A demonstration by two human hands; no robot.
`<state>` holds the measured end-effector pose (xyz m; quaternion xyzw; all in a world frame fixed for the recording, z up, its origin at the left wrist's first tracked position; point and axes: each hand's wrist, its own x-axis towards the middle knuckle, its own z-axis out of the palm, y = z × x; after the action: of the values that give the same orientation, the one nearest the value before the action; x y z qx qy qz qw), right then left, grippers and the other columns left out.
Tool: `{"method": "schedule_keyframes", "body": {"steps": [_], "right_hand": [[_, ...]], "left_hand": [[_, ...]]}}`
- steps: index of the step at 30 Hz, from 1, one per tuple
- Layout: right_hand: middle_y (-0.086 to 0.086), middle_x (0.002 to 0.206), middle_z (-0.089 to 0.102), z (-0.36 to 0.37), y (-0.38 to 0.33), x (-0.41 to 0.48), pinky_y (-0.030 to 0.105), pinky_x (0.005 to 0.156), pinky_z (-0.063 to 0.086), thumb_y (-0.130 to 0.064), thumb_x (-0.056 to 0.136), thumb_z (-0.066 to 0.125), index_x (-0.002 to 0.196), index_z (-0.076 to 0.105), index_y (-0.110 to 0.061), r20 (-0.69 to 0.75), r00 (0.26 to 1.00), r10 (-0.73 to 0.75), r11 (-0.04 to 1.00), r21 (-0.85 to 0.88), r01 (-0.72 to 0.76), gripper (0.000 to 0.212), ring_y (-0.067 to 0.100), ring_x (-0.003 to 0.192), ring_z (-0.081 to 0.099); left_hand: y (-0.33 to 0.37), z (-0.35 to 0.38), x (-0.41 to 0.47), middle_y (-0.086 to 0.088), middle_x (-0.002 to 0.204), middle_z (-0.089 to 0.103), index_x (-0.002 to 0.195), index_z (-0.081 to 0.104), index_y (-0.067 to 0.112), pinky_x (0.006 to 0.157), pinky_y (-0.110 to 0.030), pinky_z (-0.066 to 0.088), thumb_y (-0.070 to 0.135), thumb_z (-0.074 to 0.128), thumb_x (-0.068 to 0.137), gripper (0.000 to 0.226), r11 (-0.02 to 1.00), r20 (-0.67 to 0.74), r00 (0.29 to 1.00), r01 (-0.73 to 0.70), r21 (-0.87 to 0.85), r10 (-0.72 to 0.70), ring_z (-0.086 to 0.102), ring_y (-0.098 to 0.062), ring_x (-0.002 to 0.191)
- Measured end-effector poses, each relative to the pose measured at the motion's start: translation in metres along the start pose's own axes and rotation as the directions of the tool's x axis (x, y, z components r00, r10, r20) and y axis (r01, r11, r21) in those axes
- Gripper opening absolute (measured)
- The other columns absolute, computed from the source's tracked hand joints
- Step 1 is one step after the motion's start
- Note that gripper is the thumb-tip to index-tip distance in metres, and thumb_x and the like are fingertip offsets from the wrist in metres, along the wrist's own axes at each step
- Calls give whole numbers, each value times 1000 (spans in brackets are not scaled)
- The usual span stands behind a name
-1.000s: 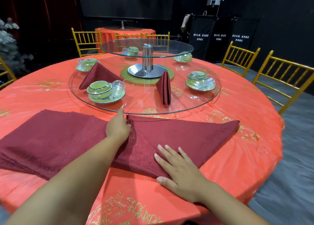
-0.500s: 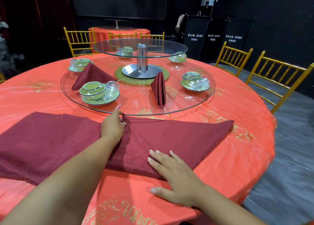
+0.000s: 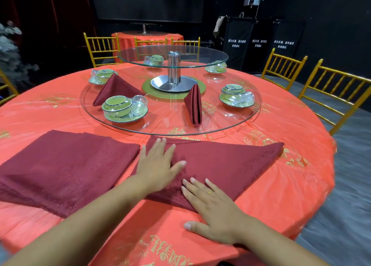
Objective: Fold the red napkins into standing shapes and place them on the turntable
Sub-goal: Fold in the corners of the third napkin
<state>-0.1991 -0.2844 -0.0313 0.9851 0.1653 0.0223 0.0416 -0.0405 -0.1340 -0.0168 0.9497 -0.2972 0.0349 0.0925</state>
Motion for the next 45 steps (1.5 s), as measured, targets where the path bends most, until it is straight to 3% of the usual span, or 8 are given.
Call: {"method": "schedule_keyframes", "body": {"steps": [5,8,18,21,27,31,40,45], "right_hand": [[-5,156,-15,7,3,3,50,111,-21,-75,84,8,152,2,-18,71,997,-21,993,121,13,89,12,143,-21],[-7,156,-16,8,4,2,50,111,-20,-74,85,8,152,-2,-20,78,997,-13,994,109,5,87,12,143,-22],[-6,152,-26,10,5,2,48,110,-23,-78,82,2,152,-5,-22,92,996,-10,993,115,0,89,12,141,-27],[-4,153,-25,10,5,3,52,109,-23,-79,80,-2,152,-5,-22,92,996,-9,994,109,-1,92,14,141,-28],[-2,156,-16,10,4,4,51,110,-23,-79,79,-1,152,0,-19,89,996,-12,994,108,2,94,15,142,-23],[-2,155,-18,10,4,4,51,110,-22,-80,78,-3,152,-2,-21,92,996,-15,993,121,4,95,14,142,-24],[0,157,-10,7,3,1,65,106,-12,-75,86,12,152,5,-18,54,999,-8,993,117,2,87,18,144,-15],[-1,158,-10,6,2,0,53,115,-10,-74,87,13,153,5,-19,53,999,-4,992,129,-3,86,15,144,-16]], "left_hand": [[-1,20,-56,3,159,-16,150,-8,37,114,-45,-17,78,-6,77,84,991,111,989,-110,78,101,-28,-7,139],[-18,20,-62,2,160,-16,148,-13,40,115,-48,-13,78,-1,77,81,988,153,987,-75,136,53,-23,-11,143],[-72,-9,-64,2,161,-8,141,-22,43,103,-60,-28,75,-45,45,104,924,186,983,-71,377,0,-15,-12,146],[-58,-18,-58,3,160,-11,150,-9,37,104,-58,-28,81,-33,55,107,939,168,986,-58,339,0,-18,-10,145],[2,-6,-34,6,160,-10,148,-5,43,117,-44,-13,67,8,91,63,981,296,935,-184,-66,195,-20,-4,142],[1,6,-8,3,161,-9,151,0,38,117,-47,-9,62,13,95,62,995,367,925,-89,-35,96,-14,-12,146],[-35,13,31,1,161,-6,153,3,31,118,-44,-3,67,17,93,72,996,244,968,44,78,-62,-7,-15,148],[-22,7,29,-8,161,5,153,12,12,119,-39,3,62,24,95,77,996,92,992,87,26,-89,-1,-18,148]]}}
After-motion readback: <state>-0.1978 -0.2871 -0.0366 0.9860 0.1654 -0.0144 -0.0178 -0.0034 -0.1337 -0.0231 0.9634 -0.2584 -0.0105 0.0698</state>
